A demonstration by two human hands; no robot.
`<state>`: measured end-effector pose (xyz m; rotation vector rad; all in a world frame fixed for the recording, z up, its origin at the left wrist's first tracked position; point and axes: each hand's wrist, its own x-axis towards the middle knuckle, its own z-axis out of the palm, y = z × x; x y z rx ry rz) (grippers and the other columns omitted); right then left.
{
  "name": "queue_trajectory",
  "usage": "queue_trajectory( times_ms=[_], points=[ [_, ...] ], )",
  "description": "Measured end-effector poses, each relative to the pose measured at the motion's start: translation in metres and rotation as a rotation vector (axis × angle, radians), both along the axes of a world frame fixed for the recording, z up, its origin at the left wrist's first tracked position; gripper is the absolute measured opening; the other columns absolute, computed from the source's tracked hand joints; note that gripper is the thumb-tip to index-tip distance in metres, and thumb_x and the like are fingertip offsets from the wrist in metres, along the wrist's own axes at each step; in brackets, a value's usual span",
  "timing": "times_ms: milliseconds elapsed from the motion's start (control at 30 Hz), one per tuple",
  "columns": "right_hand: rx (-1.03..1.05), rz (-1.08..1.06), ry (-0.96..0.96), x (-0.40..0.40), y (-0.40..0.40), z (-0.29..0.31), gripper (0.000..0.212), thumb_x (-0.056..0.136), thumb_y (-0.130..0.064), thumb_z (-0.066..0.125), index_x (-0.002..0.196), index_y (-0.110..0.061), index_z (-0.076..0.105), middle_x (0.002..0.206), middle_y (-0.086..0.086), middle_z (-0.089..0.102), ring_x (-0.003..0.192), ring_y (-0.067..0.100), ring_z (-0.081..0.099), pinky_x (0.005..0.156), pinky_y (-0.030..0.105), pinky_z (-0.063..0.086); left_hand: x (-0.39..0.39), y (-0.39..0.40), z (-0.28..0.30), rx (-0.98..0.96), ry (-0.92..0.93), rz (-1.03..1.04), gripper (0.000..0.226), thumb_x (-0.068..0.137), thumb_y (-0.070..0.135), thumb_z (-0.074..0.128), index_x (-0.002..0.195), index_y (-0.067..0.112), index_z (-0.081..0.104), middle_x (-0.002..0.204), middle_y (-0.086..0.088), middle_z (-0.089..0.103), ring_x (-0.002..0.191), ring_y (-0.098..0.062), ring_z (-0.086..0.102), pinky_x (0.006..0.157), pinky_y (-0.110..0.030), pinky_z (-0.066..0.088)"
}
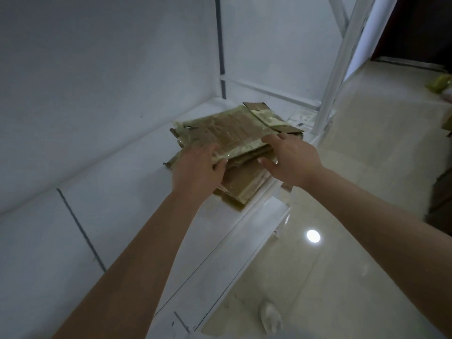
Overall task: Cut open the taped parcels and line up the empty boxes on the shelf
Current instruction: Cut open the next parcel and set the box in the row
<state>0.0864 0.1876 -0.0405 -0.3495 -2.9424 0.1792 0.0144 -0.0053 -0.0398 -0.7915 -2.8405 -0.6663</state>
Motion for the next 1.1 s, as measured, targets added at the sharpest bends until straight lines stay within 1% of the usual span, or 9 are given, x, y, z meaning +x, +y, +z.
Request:
queue_trajectory(
  times_ms=[67,200,400,500,600,667,867,967,1100],
  points=[
    [-0.012,0.010,0.006,-0.022,0.020,-0.003,0.051,0.096,-0.042,0.054,0.141,-0.020,0.044,0.127,0.007,0.057,0.120,0.029,0.052,0.085,0.040,0.049,-0.018,0.008,-0.001,-0.013,0.011,0.058,0.031,0.095,0.040,0.053,0.123,0.028,0.060,0.115,-0.001,0.065,0.113,-0.022,0.054,0.087,-0.039,0.053],
    [0.022,0.029,-0.031,-0.059,0.064,-0.010,0.046,0.097,-0.036,0.050,0.139,-0.016,0.046,0.125,0.010,0.057,0.115,0.031,0.055,0.082,0.041,0.050,-0.038,0.022,-0.007,-0.124,0.021,0.178,0.031,0.098,0.041,0.049,0.123,0.023,0.057,0.116,-0.006,0.057,0.117,-0.024,0.048,0.083,-0.039,0.053],
    [0.115,0.043,-0.097,-0.108,0.117,-0.022,0.044,0.098,-0.041,0.048,0.131,-0.013,0.051,0.124,0.012,0.059,0.119,0.032,0.051,0.087,0.041,0.047,-0.057,0.045,-0.024,-0.143,0.001,0.318,0.031,0.101,0.037,0.043,0.123,0.019,0.055,0.127,-0.008,0.054,0.123,-0.027,0.042,0.094,-0.042,0.048],
    [0.052,0.012,-0.123,-0.127,0.128,-0.031,0.056,0.095,-0.054,0.048,0.130,-0.011,0.051,0.126,0.015,0.058,0.120,0.035,0.049,0.093,0.044,0.045,-0.059,0.046,-0.040,-0.148,-0.052,0.386,0.046,0.100,0.041,0.047,0.138,0.015,0.044,0.141,-0.012,0.043,0.133,-0.032,0.034,0.104,-0.047,0.042],
    [-0.052,-0.065,-0.198,-0.141,0.132,-0.038,0.084,0.085,-0.075,0.045,0.138,-0.010,0.042,0.135,0.017,0.051,0.125,0.038,0.045,0.098,0.047,0.040,-0.063,0.047,-0.050,-0.143,-0.155,0.466,0.066,0.098,0.048,0.046,0.148,0.011,0.026,0.154,-0.016,0.026,0.141,-0.035,0.025,0.109,-0.047,0.038],
    [-0.162,-0.111,-0.239,-0.149,0.133,-0.041,0.097,0.078,-0.081,0.047,0.143,-0.009,0.035,0.139,0.019,0.047,0.127,0.040,0.044,0.101,0.048,0.039,-0.065,0.047,-0.055,-0.150,-0.216,0.489,0.073,0.098,0.051,0.043,0.151,0.009,0.016,0.154,-0.020,0.024,0.142,-0.037,0.024,0.111,-0.049,0.037],
    [-0.224,-0.131,-0.147,-0.154,0.130,-0.040,0.110,0.070,-0.085,0.052,0.145,-0.008,0.031,0.139,0.023,0.042,0.128,0.043,0.042,0.103,0.050,0.037,-0.066,0.049,-0.055,-0.025,-0.228,0.480,0.063,0.098,0.042,0.049,0.146,0.010,0.023,0.136,-0.018,0.045,0.128,-0.037,0.044,0.103,-0.048,0.044],
    [-0.201,-0.134,-0.094,-0.151,0.126,-0.023,0.114,0.065,-0.088,0.053,0.145,-0.009,0.030,0.142,0.023,0.038,0.131,0.044,0.038,0.103,0.052,0.036,-0.064,0.049,-0.044,0.143,-0.238,0.464,0.061,0.096,0.034,0.057,0.146,0.016,0.029,0.134,-0.014,0.047,0.122,-0.034,0.050,0.099,-0.046,0.048],
    [-0.194,-0.133,0.032,-0.149,0.124,0.012,0.116,0.062,-0.089,0.053,0.142,-0.006,0.035,0.139,0.023,0.039,0.129,0.043,0.039,0.103,0.053,0.037,-0.067,0.046,-0.010,0.329,-0.120,0.469,0.065,0.089,0.030,0.068,0.144,0.016,0.035,0.135,-0.010,0.052,0.122,-0.029,0.052,0.098,-0.037,0.044]
  ],
)
